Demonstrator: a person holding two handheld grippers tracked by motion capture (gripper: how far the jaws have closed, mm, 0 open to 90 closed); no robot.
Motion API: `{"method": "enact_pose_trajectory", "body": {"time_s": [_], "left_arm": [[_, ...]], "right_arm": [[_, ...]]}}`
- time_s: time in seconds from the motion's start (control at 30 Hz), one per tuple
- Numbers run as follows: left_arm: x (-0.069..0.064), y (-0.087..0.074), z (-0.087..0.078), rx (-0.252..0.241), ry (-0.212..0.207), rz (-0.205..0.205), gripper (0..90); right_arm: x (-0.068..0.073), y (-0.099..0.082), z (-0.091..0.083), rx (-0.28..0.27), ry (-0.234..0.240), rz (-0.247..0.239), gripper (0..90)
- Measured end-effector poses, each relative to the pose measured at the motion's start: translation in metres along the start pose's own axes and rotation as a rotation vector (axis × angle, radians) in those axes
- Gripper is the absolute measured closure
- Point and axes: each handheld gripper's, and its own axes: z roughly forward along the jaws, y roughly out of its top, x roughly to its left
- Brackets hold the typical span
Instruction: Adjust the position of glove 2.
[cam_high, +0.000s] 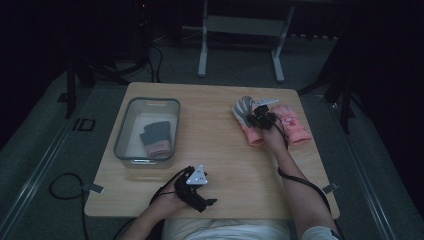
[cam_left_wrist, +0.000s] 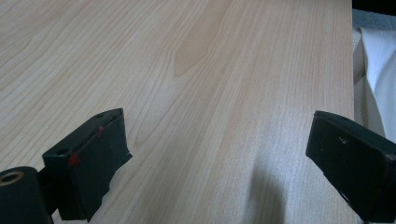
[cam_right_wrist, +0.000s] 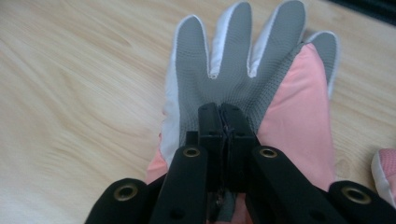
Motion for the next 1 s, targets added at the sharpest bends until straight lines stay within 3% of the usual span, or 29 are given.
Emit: {"method": "enact_pose_trajectory", "body": {"time_s": [0.33, 0.53, 0.7, 0.73, 0.87, 0.9, 1.0], "left_arm": [[0.0, -0.001, 0.0, -0.007, 0.008, 0.0, 5.1], [0.0, -0.003, 0.0, -0.002, 0.016, 0.007, 5.1], [0.001, -0.004, 0.0, 0.0, 0.024, 0.012, 5.1], [0.001, -0.004, 0.0, 0.002, 0.028, 0.016, 5.0], [0.002, -0.004, 0.0, -0.004, 0.027, 0.012, 5.0], [0.002, -0.004, 0.001, -0.003, 0.027, 0.013, 5.0], [0.001, -0.004, 0.0, 0.0, 0.035, 0.024, 4.7]], "right_arm": [[0.044, 0.018, -0.074, -0.146, -0.051, 0.118, 88.5], [0.077, 0.011, -0.104, -0.169, -0.064, 0.202, 88.5], [0.095, -0.001, -0.107, -0.13, -0.087, 0.231, 88.5], [0.104, -0.011, -0.101, -0.093, -0.124, 0.248, 88.5], [0.115, -0.02, -0.091, -0.063, -0.133, 0.272, 88.5], [0.12, -0.024, -0.083, -0.055, -0.134, 0.297, 88.5], [0.13, -0.024, -0.068, -0.028, -0.137, 0.279, 88.4]]}}
